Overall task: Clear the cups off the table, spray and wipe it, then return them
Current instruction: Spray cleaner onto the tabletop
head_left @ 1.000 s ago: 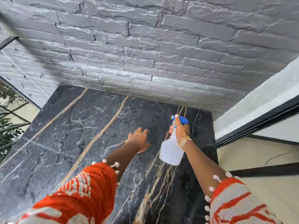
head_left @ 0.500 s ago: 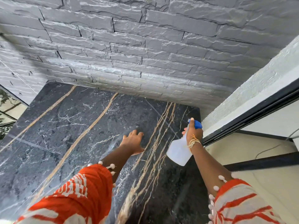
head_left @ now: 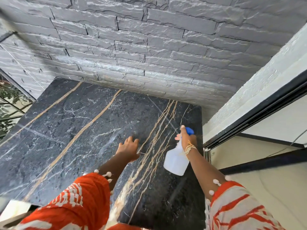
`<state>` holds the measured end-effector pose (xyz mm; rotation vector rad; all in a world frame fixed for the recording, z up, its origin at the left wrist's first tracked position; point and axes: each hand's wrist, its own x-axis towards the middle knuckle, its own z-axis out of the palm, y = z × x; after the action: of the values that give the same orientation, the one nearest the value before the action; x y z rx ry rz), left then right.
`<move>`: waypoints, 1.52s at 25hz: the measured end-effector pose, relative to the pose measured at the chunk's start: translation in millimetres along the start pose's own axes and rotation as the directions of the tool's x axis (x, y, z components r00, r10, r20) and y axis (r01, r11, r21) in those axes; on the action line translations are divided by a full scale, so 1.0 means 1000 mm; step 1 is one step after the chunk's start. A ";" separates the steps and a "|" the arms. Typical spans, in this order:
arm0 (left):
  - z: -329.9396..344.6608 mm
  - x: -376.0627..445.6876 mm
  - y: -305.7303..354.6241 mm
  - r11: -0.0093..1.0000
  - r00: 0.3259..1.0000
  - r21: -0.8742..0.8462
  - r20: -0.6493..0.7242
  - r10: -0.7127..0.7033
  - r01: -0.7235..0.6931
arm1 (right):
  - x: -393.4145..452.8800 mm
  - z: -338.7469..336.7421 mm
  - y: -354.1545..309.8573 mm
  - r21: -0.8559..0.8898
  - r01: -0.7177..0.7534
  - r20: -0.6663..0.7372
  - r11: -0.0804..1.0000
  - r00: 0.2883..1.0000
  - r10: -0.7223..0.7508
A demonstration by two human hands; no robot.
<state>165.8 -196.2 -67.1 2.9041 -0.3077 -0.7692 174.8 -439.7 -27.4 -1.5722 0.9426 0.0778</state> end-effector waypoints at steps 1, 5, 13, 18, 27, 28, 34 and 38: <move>0.002 -0.005 0.001 1.000 1.000 -0.003 0.002 -0.008 0.008 | -0.007 0.008 0.001 0.053 0.001 0.057 0.999 0.998 -0.004; 0.006 -0.022 0.007 0.999 1.000 -0.035 -0.007 -0.029 0.029 | -0.042 0.039 0.000 0.105 0.069 0.201 0.992 0.976 -0.089; 0.025 -0.053 0.020 0.997 0.999 -0.052 -0.005 -0.051 0.051 | -0.064 0.015 0.017 0.087 0.079 0.249 0.993 0.964 -0.098; 0.044 -0.078 0.035 0.999 1.000 0.022 -0.007 -0.028 0.028 | -0.051 -0.040 0.043 0.127 0.071 0.037 0.989 0.996 -0.076; 0.058 -0.105 0.038 0.997 1.000 0.071 0.022 0.003 -0.004 | -0.066 -0.081 0.072 0.163 0.005 -0.069 0.987 0.998 0.006; 0.058 -0.107 0.036 0.998 1.000 0.064 0.015 0.007 -0.008 | -0.071 -0.078 0.073 0.165 -0.015 -0.036 0.986 0.999 0.021; 0.067 -0.140 0.009 0.999 1.000 0.039 0.002 0.025 -0.025 | -0.126 -0.034 0.089 0.159 -0.031 0.034 0.987 0.999 0.026; 0.076 -0.174 -0.020 0.998 1.000 0.068 0.009 -0.010 0.009 | -0.184 0.000 0.093 0.113 -0.080 0.289 0.990 0.956 0.044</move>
<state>-17.1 -142.8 -53.7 2.9684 -0.3271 -0.7893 -2.8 -338.2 -2.0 -1.3733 0.7539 0.2796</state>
